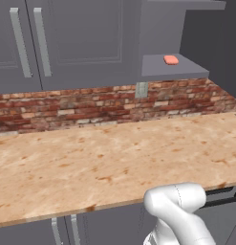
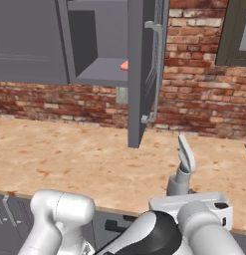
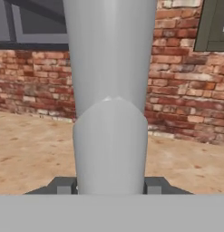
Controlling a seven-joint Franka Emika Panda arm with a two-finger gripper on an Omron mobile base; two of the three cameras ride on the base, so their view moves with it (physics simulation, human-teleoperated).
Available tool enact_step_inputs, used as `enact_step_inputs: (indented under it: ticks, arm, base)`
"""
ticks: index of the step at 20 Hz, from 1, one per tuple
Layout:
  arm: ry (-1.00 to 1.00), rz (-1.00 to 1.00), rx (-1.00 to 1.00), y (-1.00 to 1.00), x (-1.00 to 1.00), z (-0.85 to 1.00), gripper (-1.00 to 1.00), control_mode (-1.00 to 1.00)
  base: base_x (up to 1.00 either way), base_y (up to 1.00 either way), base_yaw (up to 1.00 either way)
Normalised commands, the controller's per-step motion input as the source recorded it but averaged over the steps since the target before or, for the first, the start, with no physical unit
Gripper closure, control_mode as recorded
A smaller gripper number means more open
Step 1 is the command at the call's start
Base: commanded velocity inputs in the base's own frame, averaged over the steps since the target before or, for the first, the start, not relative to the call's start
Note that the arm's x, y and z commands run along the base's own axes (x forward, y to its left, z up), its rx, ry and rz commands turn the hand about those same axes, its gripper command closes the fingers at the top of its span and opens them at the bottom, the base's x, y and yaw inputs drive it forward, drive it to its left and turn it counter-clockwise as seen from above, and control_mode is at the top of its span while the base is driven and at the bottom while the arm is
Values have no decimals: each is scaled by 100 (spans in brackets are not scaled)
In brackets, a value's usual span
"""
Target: Locate and retrieve the spray and bar soap from the cabinet. Place them next to the sink.
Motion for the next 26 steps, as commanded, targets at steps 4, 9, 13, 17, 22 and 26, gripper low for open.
enact_step_inputs:
  ticks: [4,9,13,17,22,26]
  arm:
    - [-1,1,0,-28,52,-6,100,-100]
    - [0,-7,-3,-44,30,-21,100,-100]
    - [0,-12,-4,-48,33,-22,100,-100]
    - [0,-12,-4,-48,39,-20,100,-100]
    - [0,-11,-3,-48,39,-13,100,-100]
    - [0,-3,-2,-28,19,-10,100,-100]
  base:
    - [0,0,0]
    - [0,0,0]
    - [0,0,0]
    - [0,0,0]
    - [0,0,0]
    - [0,0,0]
